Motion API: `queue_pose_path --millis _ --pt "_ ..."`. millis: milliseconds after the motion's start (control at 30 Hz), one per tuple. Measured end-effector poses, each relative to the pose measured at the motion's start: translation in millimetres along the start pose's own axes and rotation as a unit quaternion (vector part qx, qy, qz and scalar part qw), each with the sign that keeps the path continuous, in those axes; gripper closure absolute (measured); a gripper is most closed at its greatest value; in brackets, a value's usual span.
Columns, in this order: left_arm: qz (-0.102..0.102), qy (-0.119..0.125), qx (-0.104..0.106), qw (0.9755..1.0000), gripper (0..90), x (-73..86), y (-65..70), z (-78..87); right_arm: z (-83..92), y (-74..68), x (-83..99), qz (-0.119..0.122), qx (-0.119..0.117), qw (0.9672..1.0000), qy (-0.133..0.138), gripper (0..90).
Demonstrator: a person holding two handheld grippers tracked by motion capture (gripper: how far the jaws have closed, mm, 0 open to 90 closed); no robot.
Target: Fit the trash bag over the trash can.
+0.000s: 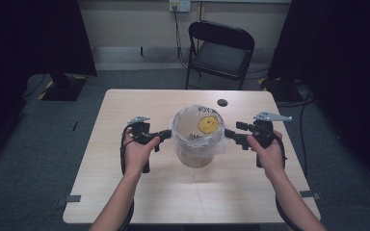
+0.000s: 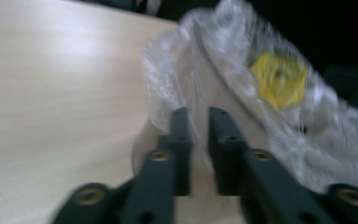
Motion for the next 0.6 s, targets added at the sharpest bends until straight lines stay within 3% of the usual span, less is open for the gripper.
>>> queue_pose_path --millis 33,233,300,333,400,467,533,600 --pt "0.004 0.013 -0.01 0.9999 65.9 -5.3 -1.9 0.1 0.0 0.7 0.5 -0.002 -0.002 1.0 0.0 32.3" --pt "0.024 0.017 -0.001 0.9996 51.3 -33.8 -9.1 -15.1 -3.5 9.8 1.7 -0.005 0.003 1.0 -0.006 32.2" --pt "0.049 0.0 0.024 0.9985 52.1 -37.1 -13.6 -25.7 -7.1 12.9 4.1 -0.009 0.001 0.9999 -0.011 32.1" --pt "0.064 0.0 0.04 0.9971 52.0 -37.1 -14.7 -31.2 -8.9 14.1 5.5 -0.011 -0.002 0.9999 -0.012 31.7" --pt "0.101 -0.026 0.084 0.991 51.3 -33.6 -16.1 -40.9 -11.5 16.5 8.1 -0.017 -0.004 0.9998 -0.01 31.3" --pt "0.115 -0.031 0.109 0.9869 55.1 -28.8 -18.8 -47.8 -12.2 19.8 9.8 -0.02 -0.005 0.9998 -0.009 31.0" --pt "0.15 -0.033 0.143 0.9778 62.5 -26.3 -19.1 -50.8 -12.4 22.6 10.6 -0.02 -0.003 0.9997 -0.011 31.0" --pt "0.152 -0.021 0.142 0.9779 68.1 -27.5 -18.1 -50.3 -12.2 23.7 10.4 -0.018 0.0 0.9998 -0.013 31.2"
Point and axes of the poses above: each handheld gripper's, and its own axes: z roughly backward along the jaws, x roughly out of its underside, y roughly to its right, the point moved 4 cm from there along -z, roughly forward along the jaws, and after that the axes turned 8 degrees about -x, right-handed, at the moved point
